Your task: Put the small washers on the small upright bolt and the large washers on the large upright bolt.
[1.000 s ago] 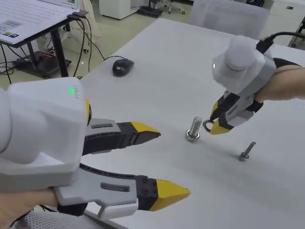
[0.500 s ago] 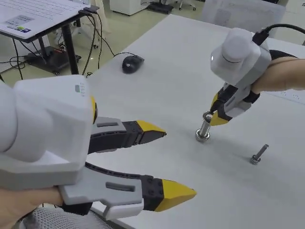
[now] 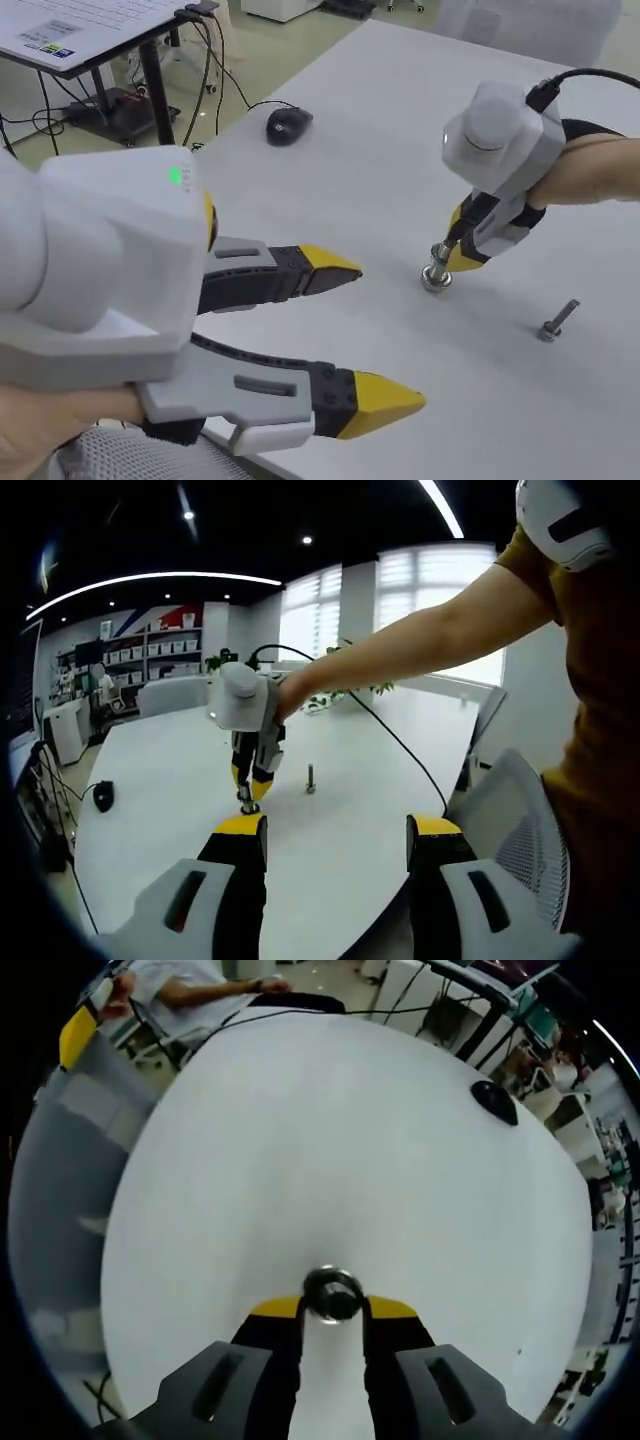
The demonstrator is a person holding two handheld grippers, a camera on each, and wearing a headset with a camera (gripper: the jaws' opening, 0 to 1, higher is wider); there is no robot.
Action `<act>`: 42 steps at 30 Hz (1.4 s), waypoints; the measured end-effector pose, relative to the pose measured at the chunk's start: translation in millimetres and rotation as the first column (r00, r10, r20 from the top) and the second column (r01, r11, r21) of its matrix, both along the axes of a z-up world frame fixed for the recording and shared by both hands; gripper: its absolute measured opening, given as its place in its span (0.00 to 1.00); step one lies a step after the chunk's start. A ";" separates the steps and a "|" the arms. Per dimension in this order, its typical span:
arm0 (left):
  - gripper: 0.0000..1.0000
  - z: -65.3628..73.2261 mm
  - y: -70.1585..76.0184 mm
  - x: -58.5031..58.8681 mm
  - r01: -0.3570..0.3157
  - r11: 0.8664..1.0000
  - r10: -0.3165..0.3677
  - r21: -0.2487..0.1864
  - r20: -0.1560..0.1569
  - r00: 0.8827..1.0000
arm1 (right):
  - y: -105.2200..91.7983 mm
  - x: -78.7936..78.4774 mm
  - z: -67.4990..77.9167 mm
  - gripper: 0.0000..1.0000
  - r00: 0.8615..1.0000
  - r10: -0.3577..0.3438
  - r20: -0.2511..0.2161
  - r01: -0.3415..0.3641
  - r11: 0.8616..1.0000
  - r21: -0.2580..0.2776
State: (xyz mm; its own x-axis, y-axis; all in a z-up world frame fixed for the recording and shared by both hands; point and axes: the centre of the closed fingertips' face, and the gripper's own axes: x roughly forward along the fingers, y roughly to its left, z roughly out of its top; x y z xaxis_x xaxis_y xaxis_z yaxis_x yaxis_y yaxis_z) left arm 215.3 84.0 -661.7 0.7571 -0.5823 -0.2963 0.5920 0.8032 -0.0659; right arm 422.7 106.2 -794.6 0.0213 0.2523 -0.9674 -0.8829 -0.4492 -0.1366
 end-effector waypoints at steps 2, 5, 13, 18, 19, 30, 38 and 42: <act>0.55 -1.5 0.6 0.0 -0.002 1.000 0.002 -0.002 -0.005 1.000 | 0.8 1.6 -6.4 0.23 1.000 0.006 0.000 -0.006 1.000 0.000; 0.55 -2.9 1.0 0.4 -0.004 1.000 0.004 -0.002 -0.009 1.000 | 0.9 3.3 -11.9 0.23 1.000 0.003 -0.001 -0.003 1.000 0.005; 0.55 -5.3 0.1 1.3 -0.004 1.000 0.004 -0.006 -0.017 1.000 | -2.0 1.4 -16.6 0.23 1.000 0.016 -0.004 -0.016 0.999 0.028; 0.55 -7.1 -0.5 2.3 0.001 1.000 -0.001 -0.002 -0.020 1.000 | -6.0 -2.0 -10.8 0.23 1.000 0.000 -0.014 0.001 0.999 0.051; 0.55 -7.6 -1.0 2.5 0.002 1.000 -0.003 -0.003 -0.021 1.000 | -7.7 -2.4 -9.0 0.24 1.000 -0.005 -0.009 0.005 0.998 0.057; 0.55 -1.1 -15.9 7.5 0.068 0.998 -0.068 0.009 -0.014 0.998 | -36.3 -22.8 30.5 0.27 0.993 -0.104 -0.061 0.116 0.962 0.247; 0.55 -2.3 -20.0 19.4 0.095 0.995 -0.095 -0.008 0.002 0.995 | -95.5 -52.0 62.3 0.27 0.973 -0.205 -0.109 0.232 0.888 0.397; 0.55 1.6 -21.4 23.7 0.108 0.994 -0.108 -0.009 0.018 0.994 | -127.4 -65.7 64.7 0.28 0.954 -0.265 -0.140 0.300 0.848 0.437</act>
State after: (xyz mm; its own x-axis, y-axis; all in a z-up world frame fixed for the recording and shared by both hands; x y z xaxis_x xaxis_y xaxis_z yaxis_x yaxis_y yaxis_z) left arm 239.0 62.6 -660.1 0.6945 -0.6638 -0.2777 0.6764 0.7339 -0.0625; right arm 357.0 -21.2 -729.9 0.0931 0.6526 -0.7520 -0.9774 -0.0842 -0.1940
